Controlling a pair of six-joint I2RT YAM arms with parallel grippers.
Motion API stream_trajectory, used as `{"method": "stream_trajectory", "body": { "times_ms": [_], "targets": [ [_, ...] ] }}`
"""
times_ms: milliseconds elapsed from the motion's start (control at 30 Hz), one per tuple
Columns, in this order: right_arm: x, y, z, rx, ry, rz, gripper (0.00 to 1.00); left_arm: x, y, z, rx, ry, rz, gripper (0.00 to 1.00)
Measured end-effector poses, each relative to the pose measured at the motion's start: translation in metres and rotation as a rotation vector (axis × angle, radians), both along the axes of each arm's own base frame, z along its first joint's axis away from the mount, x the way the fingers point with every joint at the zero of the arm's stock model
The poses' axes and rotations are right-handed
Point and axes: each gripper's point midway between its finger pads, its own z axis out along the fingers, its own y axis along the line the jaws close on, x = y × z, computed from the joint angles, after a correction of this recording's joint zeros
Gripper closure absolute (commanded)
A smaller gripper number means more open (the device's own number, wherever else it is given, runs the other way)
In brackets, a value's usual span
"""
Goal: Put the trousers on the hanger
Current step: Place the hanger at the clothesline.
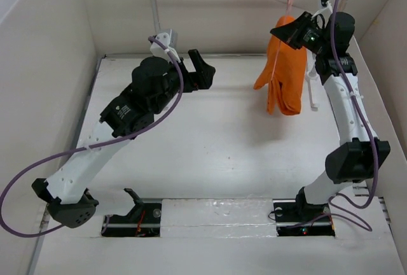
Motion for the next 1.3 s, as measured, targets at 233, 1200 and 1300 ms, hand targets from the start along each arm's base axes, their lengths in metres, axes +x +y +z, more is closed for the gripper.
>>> {"method": "stream_trajectory", "body": {
  "times_ms": [233,1200,1300],
  "targets": [
    [0.044,-0.051,-0.008,0.056,0.062,-0.079,1.0,-0.003,0.001,-0.053,0.055,0.096,0.006,0.07],
    [0.105,-0.165,-0.041,0.235,0.098,-0.214,0.79,-0.007,0.003,-0.107,0.049,0.218,0.04,0.08],
    [0.106,-0.169,-0.044,0.23,0.079,-0.215,0.55,-0.006,0.004,-0.111,0.047,0.227,0.052,0.05]
  ]
}}
